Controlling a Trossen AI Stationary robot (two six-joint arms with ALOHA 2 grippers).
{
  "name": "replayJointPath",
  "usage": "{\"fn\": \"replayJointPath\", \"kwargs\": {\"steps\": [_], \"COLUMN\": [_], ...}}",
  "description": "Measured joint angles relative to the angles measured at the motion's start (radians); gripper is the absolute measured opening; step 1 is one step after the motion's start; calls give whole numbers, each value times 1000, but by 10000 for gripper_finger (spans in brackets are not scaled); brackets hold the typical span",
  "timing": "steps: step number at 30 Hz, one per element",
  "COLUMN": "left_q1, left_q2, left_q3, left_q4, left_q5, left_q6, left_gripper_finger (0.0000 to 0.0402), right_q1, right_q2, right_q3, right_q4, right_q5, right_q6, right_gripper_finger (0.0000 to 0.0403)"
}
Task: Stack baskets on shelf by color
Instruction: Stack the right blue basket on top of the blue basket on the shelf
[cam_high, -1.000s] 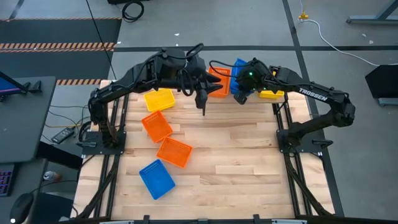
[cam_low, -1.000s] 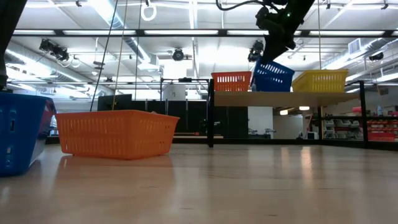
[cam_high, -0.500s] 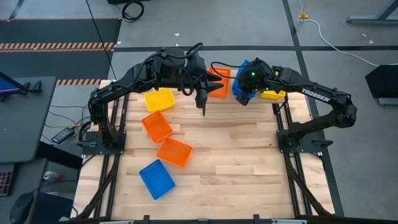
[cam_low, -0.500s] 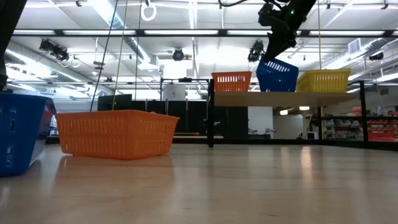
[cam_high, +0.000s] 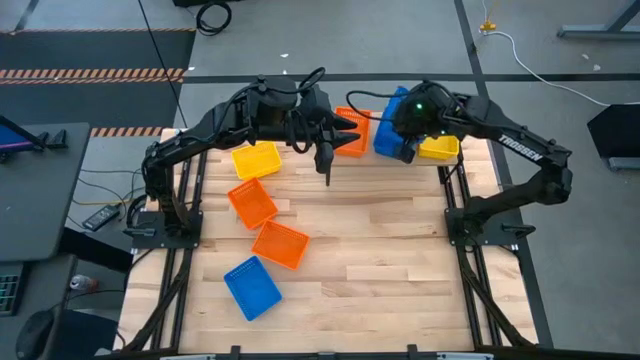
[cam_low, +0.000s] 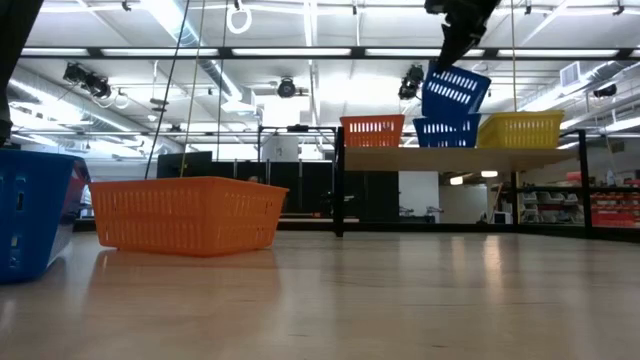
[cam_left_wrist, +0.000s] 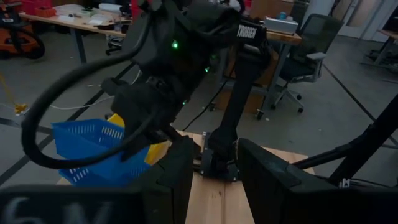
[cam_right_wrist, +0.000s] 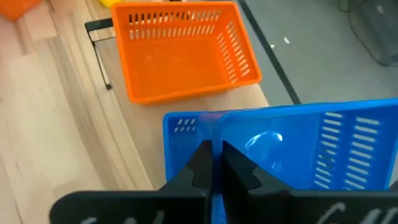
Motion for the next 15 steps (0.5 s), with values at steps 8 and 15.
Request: {"fn": "replayJointPath", "kwargs": {"steps": [8,15], "left_q1": [-2,-3], "left_q2": [0,0], "left_q3": [0,0], "left_q4": [0,0], "left_q5": [0,0], "left_q6": [-7,-20], "left_gripper_finger": [132,133], "right_q1": [0,0], "right_q2": [96,190], "right_q3": [30,30], "right_q4": [-76,-98], "right_q5": [-30,-39], "right_q6": [3,12], "right_gripper_finger": [22,24]}}
